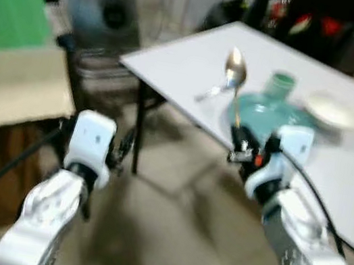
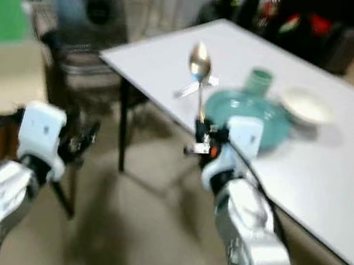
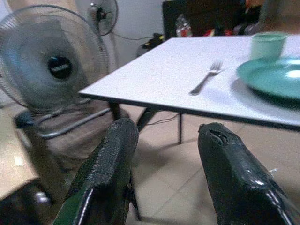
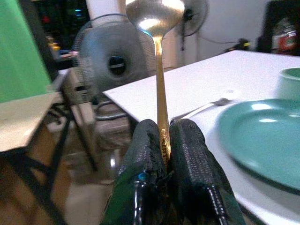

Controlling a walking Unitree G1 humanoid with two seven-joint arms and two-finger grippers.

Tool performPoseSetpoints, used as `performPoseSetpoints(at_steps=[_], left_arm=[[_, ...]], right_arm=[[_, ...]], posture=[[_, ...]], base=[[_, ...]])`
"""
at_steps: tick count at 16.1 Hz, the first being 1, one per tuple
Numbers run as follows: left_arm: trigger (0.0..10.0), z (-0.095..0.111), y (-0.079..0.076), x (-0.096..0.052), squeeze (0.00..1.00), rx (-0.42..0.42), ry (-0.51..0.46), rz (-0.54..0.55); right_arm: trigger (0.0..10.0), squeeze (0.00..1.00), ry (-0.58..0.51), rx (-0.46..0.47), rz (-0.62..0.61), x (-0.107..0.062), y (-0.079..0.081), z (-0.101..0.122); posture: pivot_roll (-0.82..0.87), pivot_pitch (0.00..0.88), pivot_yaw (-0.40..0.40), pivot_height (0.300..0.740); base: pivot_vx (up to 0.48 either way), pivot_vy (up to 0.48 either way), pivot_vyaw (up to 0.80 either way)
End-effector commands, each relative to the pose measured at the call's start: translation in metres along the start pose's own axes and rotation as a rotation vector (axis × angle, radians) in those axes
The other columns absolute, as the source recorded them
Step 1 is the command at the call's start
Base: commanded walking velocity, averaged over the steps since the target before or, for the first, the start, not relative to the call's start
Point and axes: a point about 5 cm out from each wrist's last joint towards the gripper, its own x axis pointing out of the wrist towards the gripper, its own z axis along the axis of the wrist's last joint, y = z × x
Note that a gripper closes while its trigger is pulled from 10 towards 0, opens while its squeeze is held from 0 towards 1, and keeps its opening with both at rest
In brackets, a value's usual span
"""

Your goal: Setting the table

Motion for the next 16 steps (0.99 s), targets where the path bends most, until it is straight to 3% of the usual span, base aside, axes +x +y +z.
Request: performPoseSetpoints(at_steps=[1,3,4,6,8,10,11,12,16], left_arm=[[10.0,-0.0001,-0.0005,0.0006,0.00,-0.010,0.006,-0.004],[10.0,0.0021,-0.0005,0.0010,0.00,0.064,-0.013,-0.013],[10.0,0.0016,-0.0010,0.0010,0.00,0.058,-0.008,-0.016],[10.0,-0.0002,-0.0028,0.0009,0.00,-0.024,0.001,-0.020],[10.0,-0.0002,-0.0021,0.0010,0.00,-0.007,0.006,-0.024],[10.0,-0.0004,-0.0013,0.0003,0.00,0.038,0.007,-0.022],[10.0,-0.0015,-0.0021,0.0005,0.00,0.014,0.013,-0.026],[10.0,-0.0025,-0.0027,0.0009,0.00,-0.023,0.017,-0.027],[10.0,-0.0008,-0.0018,0.0016,0.00,0.031,0.006,-0.033]], right_arm=[[10.0,0.00,-0.017,-0.007,-0.005,-0.0006,-0.0022,0.0049],[10.0,0.00,-0.014,-0.008,-0.006,-0.0001,-0.0028,0.0049],[10.0,0.00,-0.014,-0.008,-0.006,-0.0001,-0.0027,0.0049],[10.0,0.00,-0.014,-0.010,-0.007,0.0003,-0.0027,0.0053],[10.0,0.00,-0.013,-0.009,-0.007,0.0004,-0.0027,0.0053],[10.0,0.00,-0.013,-0.006,-0.008,0.0006,-0.0025,0.0052],[10.0,0.00,-0.013,-0.006,-0.008,0.0007,-0.0023,0.0052],[10.0,0.00,-0.013,-0.006,-0.009,0.0007,-0.0022,0.0052],[10.0,0.00,-0.014,-0.007,-0.013,0.0000,-0.0025,0.0053]], posture=[[-0.08,0.018,0.014,0.740],[-0.08,0.018,0.014,0.740],[-0.08,0.018,0.014,0.740],[-0.08,0.020,0.016,0.740],[-0.08,0.020,0.016,0.740],[-0.08,0.021,0.017,0.740],[-0.08,0.021,0.017,0.740],[-0.08,0.020,0.018,0.740],[-0.08,0.020,0.020,0.740]], base=[[0.000,0.480,0.00],[0.000,-0.240,-0.40],[0.000,-0.480,-0.80],[0.000,0.240,0.00],[0.000,0.480,0.00],[0.000,-0.240,-0.80],[0.000,-0.480,0.00],[0.000,0.480,0.00],[0.000,0.360,-0.60]])
